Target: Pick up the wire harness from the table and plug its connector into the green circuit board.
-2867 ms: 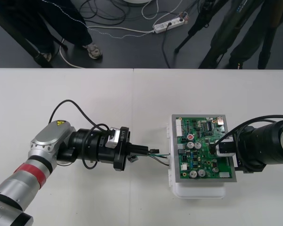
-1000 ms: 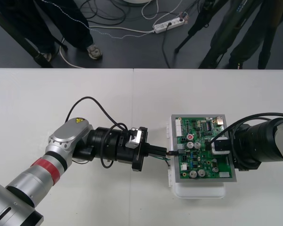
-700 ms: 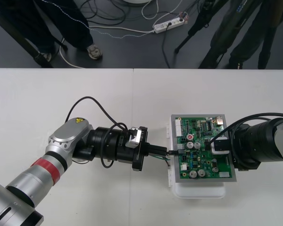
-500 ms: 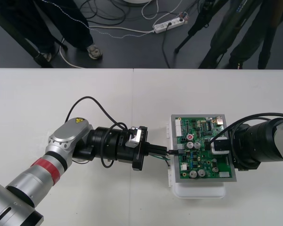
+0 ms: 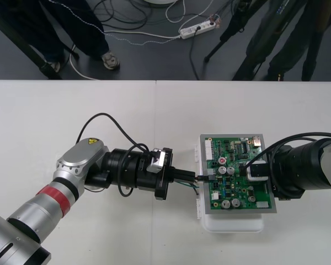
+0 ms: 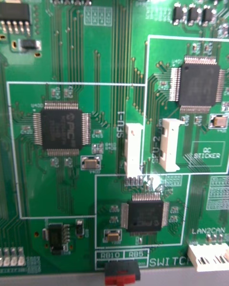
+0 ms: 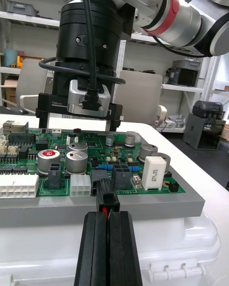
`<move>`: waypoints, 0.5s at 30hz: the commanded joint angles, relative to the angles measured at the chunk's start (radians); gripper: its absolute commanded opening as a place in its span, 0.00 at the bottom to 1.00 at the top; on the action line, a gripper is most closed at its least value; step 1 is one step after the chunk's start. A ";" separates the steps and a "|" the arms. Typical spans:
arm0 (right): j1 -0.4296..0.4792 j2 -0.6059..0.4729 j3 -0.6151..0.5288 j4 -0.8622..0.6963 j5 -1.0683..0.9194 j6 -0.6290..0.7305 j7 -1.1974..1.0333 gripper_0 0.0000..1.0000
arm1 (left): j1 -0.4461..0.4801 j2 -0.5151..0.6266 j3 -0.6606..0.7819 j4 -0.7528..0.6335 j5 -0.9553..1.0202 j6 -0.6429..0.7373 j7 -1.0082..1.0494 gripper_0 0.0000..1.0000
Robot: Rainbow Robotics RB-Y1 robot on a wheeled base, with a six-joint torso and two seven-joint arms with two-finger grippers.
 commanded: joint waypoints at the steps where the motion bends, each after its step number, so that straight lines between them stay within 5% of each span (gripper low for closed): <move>1: -0.024 0.023 0.018 -0.029 -0.001 -0.005 -0.024 1.00 | -0.044 -0.030 -0.023 -0.006 0.016 0.025 -0.052 0.00; 15: -0.024 0.023 0.018 -0.029 -0.001 -0.005 -0.018 1.00 | -0.044 -0.030 -0.025 -0.006 0.016 0.040 -0.065 0.00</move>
